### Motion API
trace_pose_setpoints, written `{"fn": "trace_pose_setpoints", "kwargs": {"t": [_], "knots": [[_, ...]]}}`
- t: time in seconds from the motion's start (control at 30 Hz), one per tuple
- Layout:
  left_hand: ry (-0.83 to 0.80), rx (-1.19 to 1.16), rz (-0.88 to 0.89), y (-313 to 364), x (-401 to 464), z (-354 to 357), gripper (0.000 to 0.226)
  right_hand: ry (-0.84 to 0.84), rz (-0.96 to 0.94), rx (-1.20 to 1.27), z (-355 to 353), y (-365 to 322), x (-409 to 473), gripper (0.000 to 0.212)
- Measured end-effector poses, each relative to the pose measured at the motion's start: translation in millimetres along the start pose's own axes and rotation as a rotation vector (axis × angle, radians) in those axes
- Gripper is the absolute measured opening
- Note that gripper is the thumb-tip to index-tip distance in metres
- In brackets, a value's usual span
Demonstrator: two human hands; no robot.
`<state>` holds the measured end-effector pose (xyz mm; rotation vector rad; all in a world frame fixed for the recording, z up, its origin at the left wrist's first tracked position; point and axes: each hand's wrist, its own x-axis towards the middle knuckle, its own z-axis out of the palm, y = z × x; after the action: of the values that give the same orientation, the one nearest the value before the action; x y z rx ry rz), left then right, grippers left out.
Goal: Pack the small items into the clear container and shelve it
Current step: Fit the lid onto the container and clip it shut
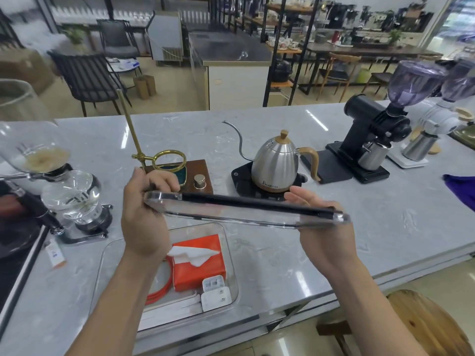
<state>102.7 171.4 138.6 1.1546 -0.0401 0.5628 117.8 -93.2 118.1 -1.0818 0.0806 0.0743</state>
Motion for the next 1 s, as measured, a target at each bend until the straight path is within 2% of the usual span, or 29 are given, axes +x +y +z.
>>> {"fn": "trace_pose_setpoints", "kwargs": {"t": [0.07,0.2,0.33,0.43,0.6,0.73,0.8,0.87,1.0], "knots": [[-0.049,0.053,0.028,2,-1,2,0.065,-0.014,0.088,0.087,-3,0,2,0.049],[-0.162,0.089,-0.015,9,-1,-3,0.069,-0.025,0.153,0.16,2,-2,3,0.046],[-0.259,-0.174,-0.15,26,1,-13,0.075,-0.078,0.168,0.102,8,-2,9,0.051],[-0.209,-0.215,-0.175,37,2,-22,0.075,-0.096,0.187,0.086,18,5,15,0.051],[-0.127,-0.023,-0.215,42,1,-46,0.069,-0.112,0.167,0.038,32,15,20,0.047],[-0.145,0.041,-0.276,42,-3,-76,0.085,-0.133,0.117,-0.054,53,24,19,0.041],[-0.139,0.059,-0.308,40,-6,-88,0.085,-0.143,0.111,-0.079,60,30,19,0.038],[-0.109,0.083,-0.323,39,-10,-99,0.078,-0.166,0.101,-0.15,67,38,20,0.037],[-0.042,0.172,-0.323,32,-16,-118,0.078,-0.226,0.037,-0.364,76,54,21,0.035]]}}
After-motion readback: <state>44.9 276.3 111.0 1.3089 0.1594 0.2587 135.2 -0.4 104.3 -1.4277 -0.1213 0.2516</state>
